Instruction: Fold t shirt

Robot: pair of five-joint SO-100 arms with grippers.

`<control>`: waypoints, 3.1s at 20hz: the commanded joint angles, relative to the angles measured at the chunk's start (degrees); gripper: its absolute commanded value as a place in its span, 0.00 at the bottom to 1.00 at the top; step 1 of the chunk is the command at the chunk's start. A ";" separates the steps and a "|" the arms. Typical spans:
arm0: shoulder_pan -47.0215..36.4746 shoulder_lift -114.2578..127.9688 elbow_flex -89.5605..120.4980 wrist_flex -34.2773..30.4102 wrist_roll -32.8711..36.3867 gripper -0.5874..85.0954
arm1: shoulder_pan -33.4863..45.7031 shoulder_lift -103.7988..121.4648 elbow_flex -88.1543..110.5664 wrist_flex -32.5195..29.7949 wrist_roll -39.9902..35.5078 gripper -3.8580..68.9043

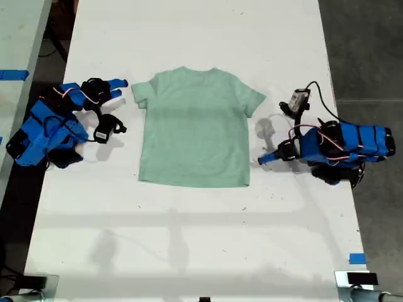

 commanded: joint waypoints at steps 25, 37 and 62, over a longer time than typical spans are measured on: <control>0.18 0.35 2.29 -0.09 -0.26 0.17 | 53.61 -109.78 -69.43 -17.40 -20.83 0.30; 0.18 0.35 2.29 -0.09 -0.26 0.17 | 48.78 -102.39 -79.28 -9.14 -19.16 0.04; 0.18 0.35 2.29 -0.09 -0.26 0.17 | 20.83 -126.83 -109.95 -22.76 -12.92 0.32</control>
